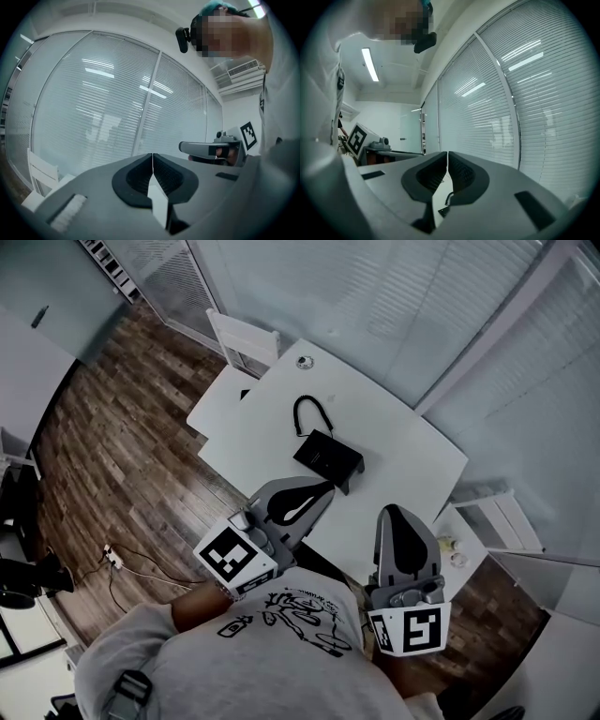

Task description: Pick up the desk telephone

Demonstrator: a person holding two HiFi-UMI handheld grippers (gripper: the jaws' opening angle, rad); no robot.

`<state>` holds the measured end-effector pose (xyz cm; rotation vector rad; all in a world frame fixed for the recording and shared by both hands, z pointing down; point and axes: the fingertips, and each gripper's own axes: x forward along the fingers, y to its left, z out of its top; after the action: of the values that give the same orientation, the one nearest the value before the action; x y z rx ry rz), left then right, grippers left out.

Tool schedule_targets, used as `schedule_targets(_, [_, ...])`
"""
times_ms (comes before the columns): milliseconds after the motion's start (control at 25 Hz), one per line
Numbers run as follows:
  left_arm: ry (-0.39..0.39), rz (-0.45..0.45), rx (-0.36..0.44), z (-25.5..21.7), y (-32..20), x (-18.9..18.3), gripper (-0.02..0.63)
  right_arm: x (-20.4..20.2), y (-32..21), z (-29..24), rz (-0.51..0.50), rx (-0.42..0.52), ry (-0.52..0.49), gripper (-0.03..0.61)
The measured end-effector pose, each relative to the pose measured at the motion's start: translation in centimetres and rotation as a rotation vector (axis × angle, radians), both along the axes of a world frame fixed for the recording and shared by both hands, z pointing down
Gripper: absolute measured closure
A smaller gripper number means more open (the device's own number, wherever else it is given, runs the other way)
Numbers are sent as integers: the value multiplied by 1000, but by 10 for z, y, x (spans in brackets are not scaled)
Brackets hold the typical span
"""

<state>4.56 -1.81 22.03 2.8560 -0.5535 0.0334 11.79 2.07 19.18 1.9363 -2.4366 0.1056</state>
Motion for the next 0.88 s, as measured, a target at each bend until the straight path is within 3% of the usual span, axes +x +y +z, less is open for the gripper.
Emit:
schedule_targets(440, [5,20,-20,1,-49,14,606,8,-47,-1,3,-7,22,569])
schedule_targets(880, [22,128,-5,-11,-105,15,606,3,-98,-17,92,7,31,569])
